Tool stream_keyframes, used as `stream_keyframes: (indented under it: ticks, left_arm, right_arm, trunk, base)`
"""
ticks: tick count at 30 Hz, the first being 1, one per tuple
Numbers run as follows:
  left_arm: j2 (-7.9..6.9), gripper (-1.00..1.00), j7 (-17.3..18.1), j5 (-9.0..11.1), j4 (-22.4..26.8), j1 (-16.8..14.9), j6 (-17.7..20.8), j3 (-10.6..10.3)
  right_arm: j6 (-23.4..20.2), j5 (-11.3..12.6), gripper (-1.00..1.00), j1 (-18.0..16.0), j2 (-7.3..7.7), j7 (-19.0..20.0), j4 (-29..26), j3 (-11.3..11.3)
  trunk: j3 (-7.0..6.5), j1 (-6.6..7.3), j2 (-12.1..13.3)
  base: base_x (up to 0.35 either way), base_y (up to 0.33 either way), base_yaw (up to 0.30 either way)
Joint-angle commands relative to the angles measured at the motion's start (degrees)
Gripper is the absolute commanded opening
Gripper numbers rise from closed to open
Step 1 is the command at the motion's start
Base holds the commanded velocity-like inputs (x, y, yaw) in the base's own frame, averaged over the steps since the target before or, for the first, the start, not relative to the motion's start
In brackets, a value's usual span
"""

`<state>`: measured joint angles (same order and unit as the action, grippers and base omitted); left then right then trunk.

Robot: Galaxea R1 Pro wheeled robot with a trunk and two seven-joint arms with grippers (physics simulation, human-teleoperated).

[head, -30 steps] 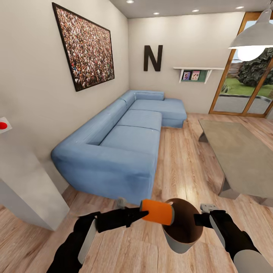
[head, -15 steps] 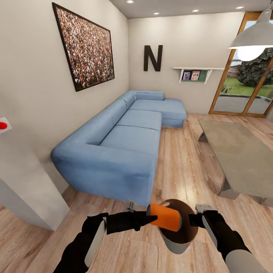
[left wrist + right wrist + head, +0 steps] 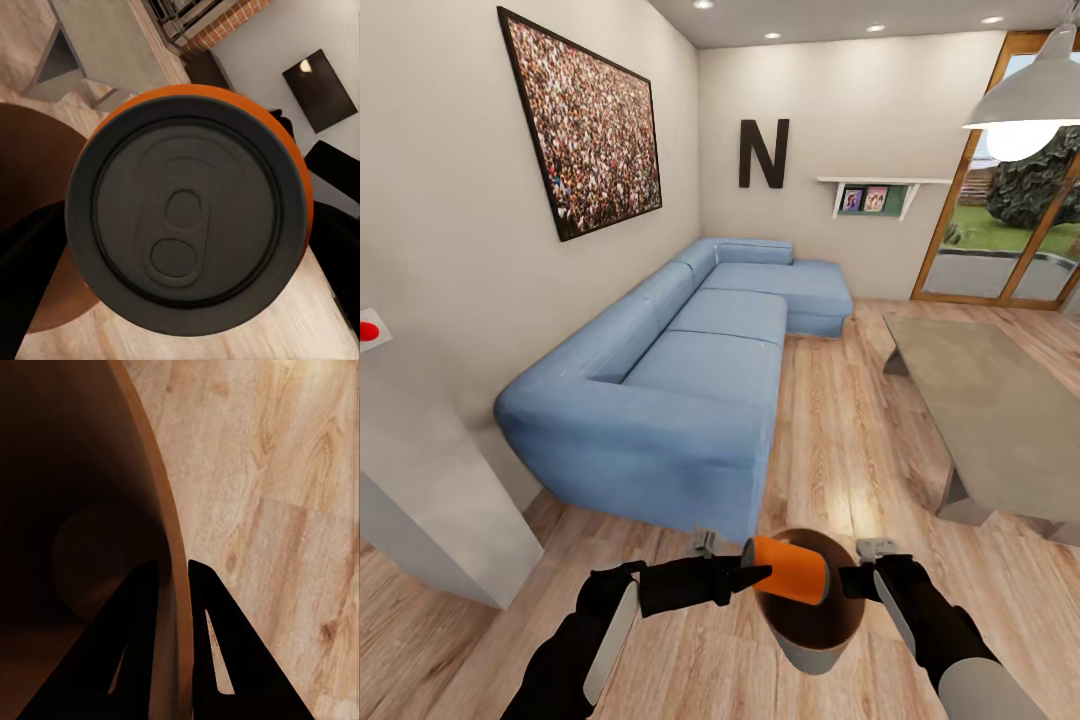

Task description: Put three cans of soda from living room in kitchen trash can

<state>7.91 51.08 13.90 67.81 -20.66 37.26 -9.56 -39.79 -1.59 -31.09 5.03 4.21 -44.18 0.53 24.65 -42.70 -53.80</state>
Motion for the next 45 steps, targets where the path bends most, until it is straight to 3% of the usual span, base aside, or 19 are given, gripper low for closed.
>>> stream_keyframes:
  ticks: [1,16,19,21,23,30,39,45]
  left_arm:
    - [0.00,-1.00,-0.2,0.0,0.0,0.0,0.0,0.0]
    - [0.00,-1.00,-1.5,-0.2,-0.1,0.0,-0.1,0.2]
    - [0.00,-1.00,-4.8,-0.2,-0.1,0.0,-0.1,0.2]
    - [0.00,-1.00,-9.7,-0.1,0.0,0.0,-0.1,-0.3]
    - [0.00,-1.00,-12.3,-0.1,-0.1,0.0,-0.1,-1.4]
    - [0.00,-1.00,-16.7,-0.1,-0.1,0.0,-0.1,-3.5]
    - [0.15,-1.00,-18.1,-0.1,-0.2,0.0,-0.1,-4.9]
    - [1.38,-1.00,-18.2,-0.1,-3.1,0.0,-0.1,-5.3]
  right_arm:
    - [0.0,1.0,-1.00,0.0,-0.03,0.2,0.0,0.1]
    - [0.0,1.0,-1.00,0.0,-1.01,-1.3,0.0,0.7]
    - [0.0,1.0,-1.00,0.0,-1.15,-1.4,0.0,0.7]
    - [0.0,1.0,-1.00,0.0,-1.21,-1.4,0.0,0.7]
    - [0.0,1.0,-1.00,0.0,-1.26,-1.4,0.0,0.7]
    - [0.0,1.0,-1.00,0.0,-1.32,-1.4,0.0,0.7]
    - [0.0,1.0,-1.00,0.0,-1.33,-1.4,0.0,0.7]
    - [0.0,1.0,-1.00,0.0,-1.33,-1.4,0.0,0.7]
  trunk:
    - [-0.01,0.00,0.0]
    - [-0.01,0.00,0.0]
    - [-0.01,0.00,0.0]
    - [-0.01,0.00,0.0]
    - [-0.01,0.00,0.0]
    - [-0.01,0.00,0.0]
    - [-0.01,0.00,0.0]
    - [-0.01,0.00,0.0]
  base:
    - [0.000,0.000,0.000]
    - [0.000,0.000,0.000]
    - [0.000,0.000,0.000]
    - [0.000,0.000,0.000]
    - [0.000,0.000,0.000]
    - [0.000,0.000,0.000]
    - [0.000,0.000,0.000]
    - [0.000,0.000,0.000]
